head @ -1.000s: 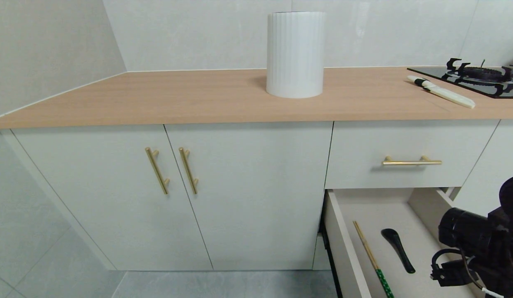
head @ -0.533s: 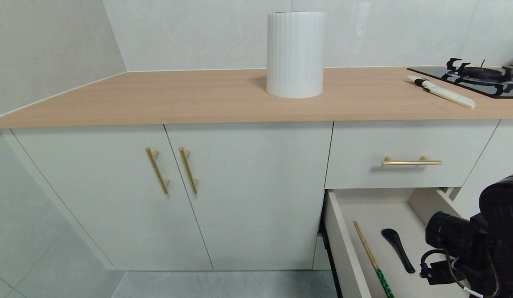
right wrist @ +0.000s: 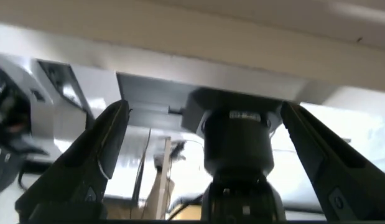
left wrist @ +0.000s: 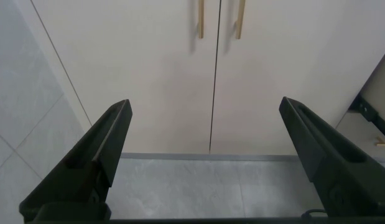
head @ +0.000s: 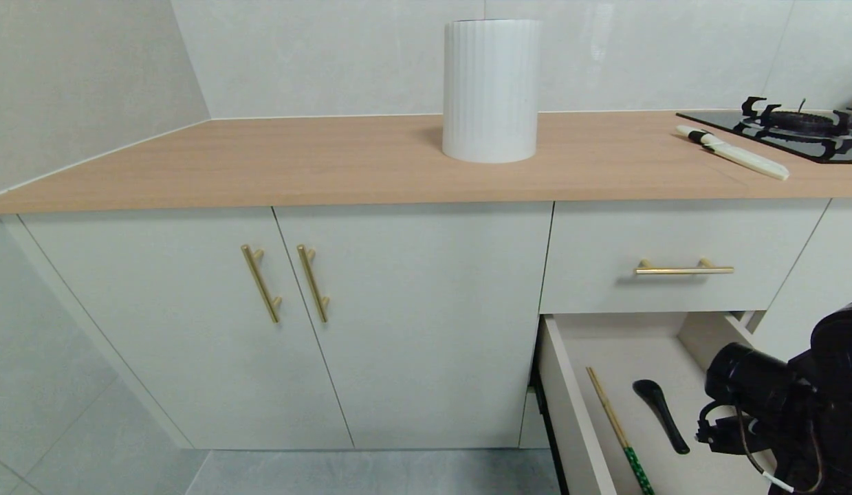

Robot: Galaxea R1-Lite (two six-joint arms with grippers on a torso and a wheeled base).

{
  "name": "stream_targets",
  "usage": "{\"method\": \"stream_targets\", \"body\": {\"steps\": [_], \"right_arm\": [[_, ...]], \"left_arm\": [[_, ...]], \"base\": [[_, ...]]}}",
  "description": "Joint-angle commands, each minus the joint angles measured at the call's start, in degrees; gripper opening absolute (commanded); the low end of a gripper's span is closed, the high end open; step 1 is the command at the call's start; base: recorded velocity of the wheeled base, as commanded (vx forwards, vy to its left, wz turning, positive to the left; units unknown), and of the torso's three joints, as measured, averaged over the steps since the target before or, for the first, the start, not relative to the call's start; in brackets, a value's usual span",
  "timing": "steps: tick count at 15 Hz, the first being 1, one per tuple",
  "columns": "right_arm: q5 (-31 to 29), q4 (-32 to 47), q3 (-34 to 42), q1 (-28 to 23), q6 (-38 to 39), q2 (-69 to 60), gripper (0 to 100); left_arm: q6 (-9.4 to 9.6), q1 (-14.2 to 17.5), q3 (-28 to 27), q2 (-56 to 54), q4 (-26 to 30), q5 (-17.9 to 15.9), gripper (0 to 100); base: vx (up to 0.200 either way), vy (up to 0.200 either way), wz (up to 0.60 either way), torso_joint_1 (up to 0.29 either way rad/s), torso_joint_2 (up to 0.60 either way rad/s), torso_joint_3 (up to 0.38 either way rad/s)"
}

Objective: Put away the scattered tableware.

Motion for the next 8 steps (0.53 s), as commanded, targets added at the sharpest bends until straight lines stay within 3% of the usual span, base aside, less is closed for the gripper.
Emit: {"method": "stream_targets", "body": {"steps": [1,8], "right_arm": [[-0.4,-1.2,0.5,0.8,1.5,-1.2,100],[-4.9,-10.7,3.6,1.4,5.4,-1.5,100]], "left_arm": [[-0.02,0.0,0.0,0.0,0.0,0.0,100],[-0.02,0.0,0.0,0.1,0.0,0.0,100]], "base": [[0.000,0.000,0.00,0.000,0.00,0.000],[0.000,0.000,0.00,0.000,0.00,0.000]]}}
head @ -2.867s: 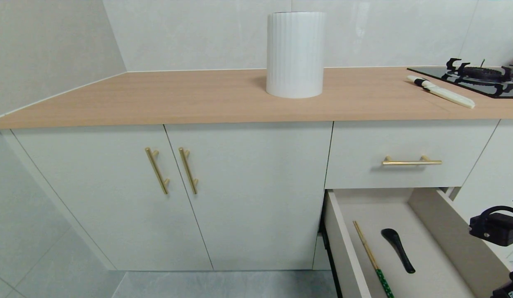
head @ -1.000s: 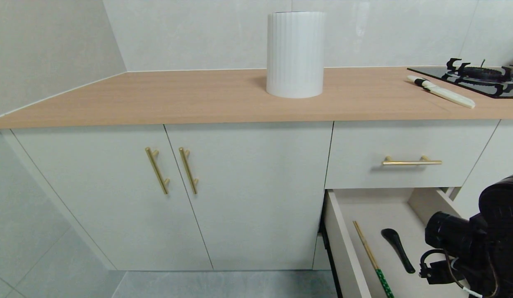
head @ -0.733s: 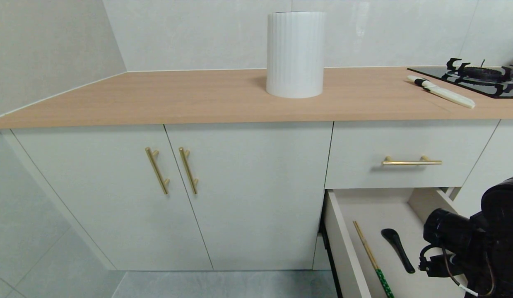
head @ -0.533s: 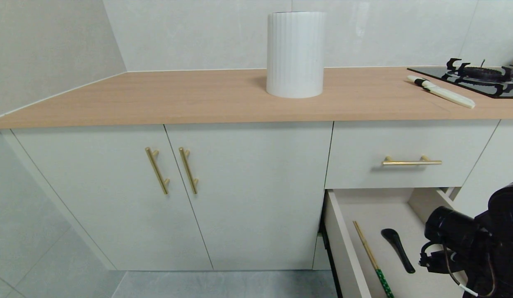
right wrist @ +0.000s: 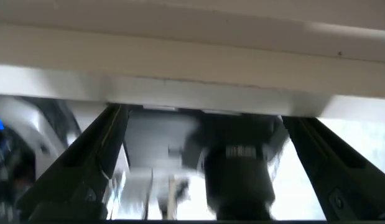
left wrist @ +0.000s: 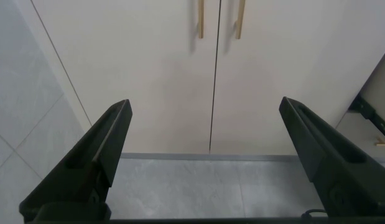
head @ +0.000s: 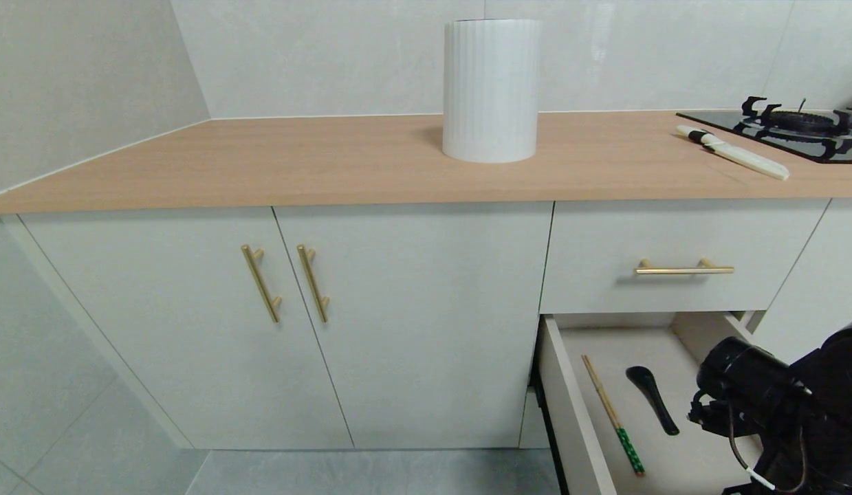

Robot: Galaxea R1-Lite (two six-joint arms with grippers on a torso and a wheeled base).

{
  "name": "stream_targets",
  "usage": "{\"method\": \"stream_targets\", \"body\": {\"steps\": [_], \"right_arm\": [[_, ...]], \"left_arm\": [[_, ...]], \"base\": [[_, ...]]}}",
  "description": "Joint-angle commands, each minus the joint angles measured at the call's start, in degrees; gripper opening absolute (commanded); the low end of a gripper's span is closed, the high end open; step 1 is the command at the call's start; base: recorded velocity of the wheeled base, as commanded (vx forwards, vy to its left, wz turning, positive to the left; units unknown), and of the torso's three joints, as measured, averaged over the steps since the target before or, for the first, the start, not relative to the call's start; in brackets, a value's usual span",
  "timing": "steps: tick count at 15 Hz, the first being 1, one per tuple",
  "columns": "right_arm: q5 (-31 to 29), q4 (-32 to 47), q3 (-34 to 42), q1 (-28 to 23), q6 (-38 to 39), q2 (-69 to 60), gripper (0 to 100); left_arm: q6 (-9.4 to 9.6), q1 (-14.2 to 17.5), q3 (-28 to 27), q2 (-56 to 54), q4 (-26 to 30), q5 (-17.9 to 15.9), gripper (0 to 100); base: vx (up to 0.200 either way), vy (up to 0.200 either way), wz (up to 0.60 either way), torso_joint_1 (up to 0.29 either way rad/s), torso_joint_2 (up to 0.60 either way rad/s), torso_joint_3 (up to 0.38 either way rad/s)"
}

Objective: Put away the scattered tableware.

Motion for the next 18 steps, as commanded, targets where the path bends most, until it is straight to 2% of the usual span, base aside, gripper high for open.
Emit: {"method": "stream_targets", "body": {"steps": [1,4,7,14,18], "right_arm": [[0.0,-0.3,0.5,0.0,0.1,-0.3,100],[-1.5,-6.7,2.6,0.0,0.1,-0.8,100],[-5.9,-18.5,7.4,0.0,0.1,-0.7,100],[-6.1,-29.0,9.2,-2.6,0.1,-0.8,100],[-6.2,-43.2,12.3,-5.2,0.0,1.8,100]], "left_arm": [[-0.02,0.0,0.0,0.0,0.0,0.0,100],[-0.02,0.0,0.0,0.0,0.0,0.0,100],[-0.02,0.0,0.0,0.0,0.0,0.0,100],[-0.02,0.0,0.0,0.0,0.0,0.0,100],[-0.02,0.0,0.0,0.1,0.0,0.0,100]], "base": [[0.000,0.000,0.00,0.000,0.00,0.000],[0.000,0.000,0.00,0.000,0.00,0.000],[0.000,0.000,0.00,0.000,0.00,0.000],[0.000,0.000,0.00,0.000,0.00,0.000],[0.000,0.000,0.00,0.000,0.00,0.000]]}}
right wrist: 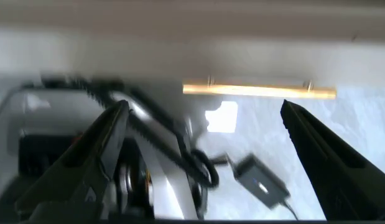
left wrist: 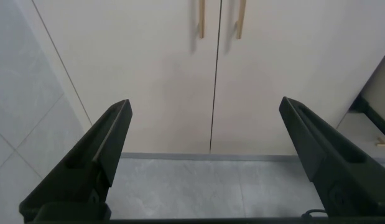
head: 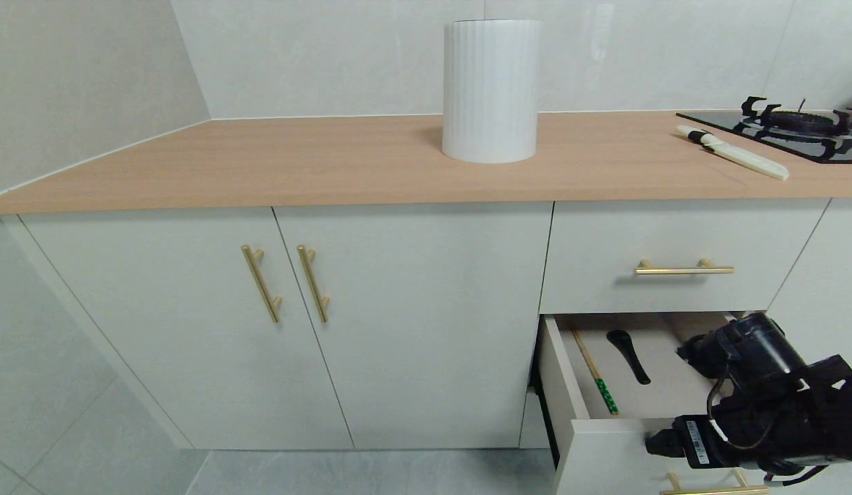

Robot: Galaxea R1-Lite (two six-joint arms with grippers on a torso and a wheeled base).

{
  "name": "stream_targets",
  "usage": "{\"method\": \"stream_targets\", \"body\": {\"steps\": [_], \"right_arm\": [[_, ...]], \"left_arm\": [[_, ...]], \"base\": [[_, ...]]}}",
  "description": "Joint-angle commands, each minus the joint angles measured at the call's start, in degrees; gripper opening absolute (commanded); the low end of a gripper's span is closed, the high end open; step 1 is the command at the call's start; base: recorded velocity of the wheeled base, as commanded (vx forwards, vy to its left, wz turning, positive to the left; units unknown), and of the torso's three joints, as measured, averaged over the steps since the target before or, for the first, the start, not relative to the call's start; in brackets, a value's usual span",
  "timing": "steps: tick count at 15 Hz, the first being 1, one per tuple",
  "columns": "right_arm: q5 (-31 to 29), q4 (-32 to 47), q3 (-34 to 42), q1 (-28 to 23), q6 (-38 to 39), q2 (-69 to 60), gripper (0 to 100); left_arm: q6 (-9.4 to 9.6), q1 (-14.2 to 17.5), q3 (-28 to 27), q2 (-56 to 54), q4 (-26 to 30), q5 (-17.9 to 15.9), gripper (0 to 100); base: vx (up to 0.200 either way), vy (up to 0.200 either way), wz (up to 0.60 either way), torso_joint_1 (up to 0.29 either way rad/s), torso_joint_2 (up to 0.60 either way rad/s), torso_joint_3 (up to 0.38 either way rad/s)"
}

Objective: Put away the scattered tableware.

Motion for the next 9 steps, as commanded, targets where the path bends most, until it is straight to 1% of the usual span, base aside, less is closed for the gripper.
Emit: {"method": "stream_targets", "body": {"steps": [1,3,4,6,8,9], "right_arm": [[-0.1,-3.2,2.0,-1.4,-0.2,1.7,100],[-0.1,-7.3,3.0,-1.6,-0.2,2.3,100],[-0.1,-11.0,3.5,-1.7,-0.2,2.9,100],[-0.2,-17.5,4.8,-2.8,-0.2,5.2,100],[-0.4,-20.7,5.0,-4.1,-0.2,7.4,100],[-0.4,-24.0,5.0,-4.7,-0.2,8.9,100]], "left_arm": [[-0.02,0.0,0.0,0.1,0.0,0.0,100],[-0.02,0.0,0.0,0.1,0.0,0.0,100],[-0.02,0.0,0.0,0.0,0.0,0.0,100],[-0.02,0.0,0.0,0.0,0.1,0.0,100],[-0.02,0.0,0.0,0.0,0.1,0.0,100],[-0.02,0.0,0.0,0.0,0.0,0.0,100]], "base": [[0.000,0.000,0.00,0.000,0.00,0.000],[0.000,0.000,0.00,0.000,0.00,0.000],[0.000,0.000,0.00,0.000,0.00,0.000],[0.000,0.000,0.00,0.000,0.00,0.000],[0.000,0.000,0.00,0.000,0.00,0.000],[0.000,0.000,0.00,0.000,0.00,0.000]]}}
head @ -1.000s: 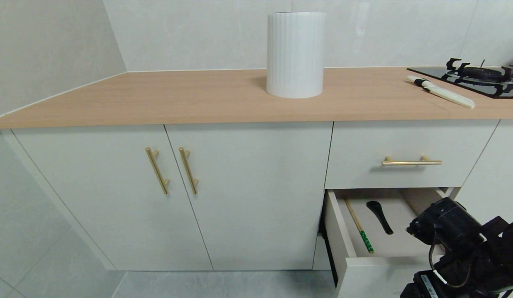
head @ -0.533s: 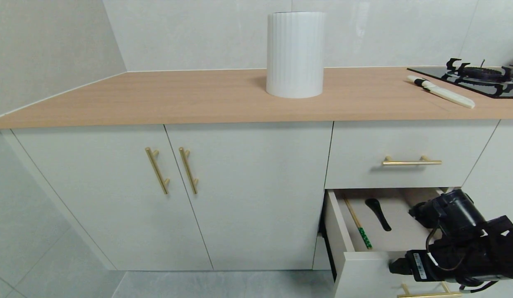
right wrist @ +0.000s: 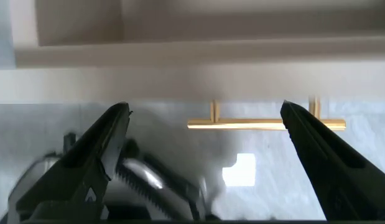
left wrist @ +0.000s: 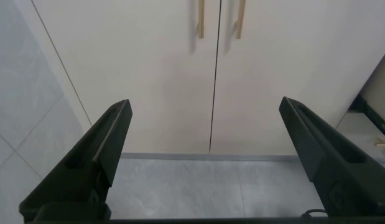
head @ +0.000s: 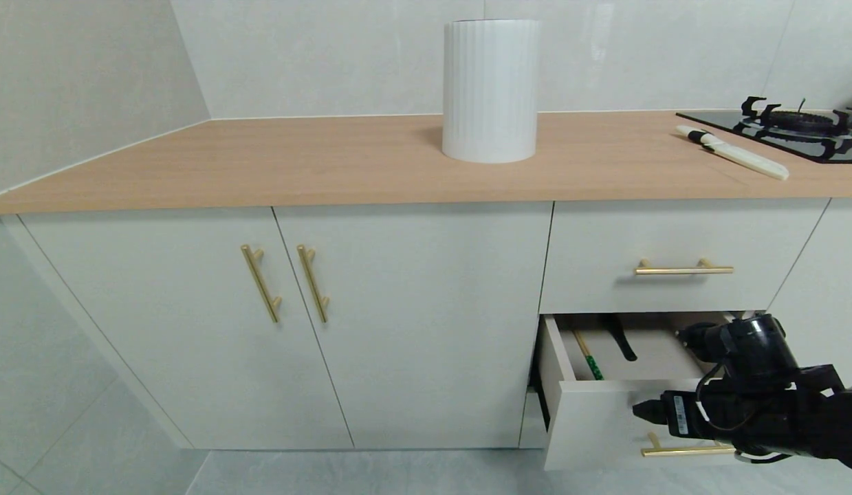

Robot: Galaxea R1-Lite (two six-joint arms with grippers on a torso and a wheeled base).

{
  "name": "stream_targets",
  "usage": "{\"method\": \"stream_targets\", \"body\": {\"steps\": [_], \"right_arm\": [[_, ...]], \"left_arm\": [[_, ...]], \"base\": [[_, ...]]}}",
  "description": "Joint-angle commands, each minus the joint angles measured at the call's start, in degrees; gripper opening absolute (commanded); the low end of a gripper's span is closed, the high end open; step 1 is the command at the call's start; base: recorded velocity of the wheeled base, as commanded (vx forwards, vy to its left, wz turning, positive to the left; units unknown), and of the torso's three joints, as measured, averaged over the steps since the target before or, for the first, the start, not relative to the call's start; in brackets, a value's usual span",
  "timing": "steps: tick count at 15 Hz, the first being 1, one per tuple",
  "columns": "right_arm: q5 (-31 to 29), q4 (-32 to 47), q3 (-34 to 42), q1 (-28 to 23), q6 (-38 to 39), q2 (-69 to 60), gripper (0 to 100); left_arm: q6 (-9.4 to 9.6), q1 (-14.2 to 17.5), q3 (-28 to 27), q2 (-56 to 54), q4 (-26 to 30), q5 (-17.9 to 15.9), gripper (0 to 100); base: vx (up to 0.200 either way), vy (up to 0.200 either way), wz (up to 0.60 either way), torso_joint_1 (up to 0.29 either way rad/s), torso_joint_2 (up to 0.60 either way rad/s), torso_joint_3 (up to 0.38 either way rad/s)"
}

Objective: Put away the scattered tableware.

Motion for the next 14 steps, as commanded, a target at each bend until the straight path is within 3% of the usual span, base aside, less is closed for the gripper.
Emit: {"method": "stream_targets", "body": {"steps": [1,4,7,14], "right_arm": [[0.0,-2.2,0.2,-1.1,0.0,3.3,100],[-1.1,-13.2,0.2,-1.8,-0.1,7.1,100],[-1.4,-18.5,-0.8,-4.5,-1.3,10.1,100],[-3.3,-30.2,-4.4,-4.9,-2.1,17.2,100]], "left_arm": [[-0.02,0.0,0.0,0.0,-0.1,0.0,100],[-0.02,0.0,0.0,0.1,0.0,0.0,100],[-0.02,0.0,0.0,0.0,-0.1,0.0,100],[-0.02,0.0,0.0,0.1,-0.1,0.0,100]], "base": [[0.000,0.000,0.00,0.000,0.00,0.000],[0.000,0.000,0.00,0.000,0.00,0.000],[0.000,0.000,0.00,0.000,0.00,0.000],[0.000,0.000,0.00,0.000,0.00,0.000]]}}
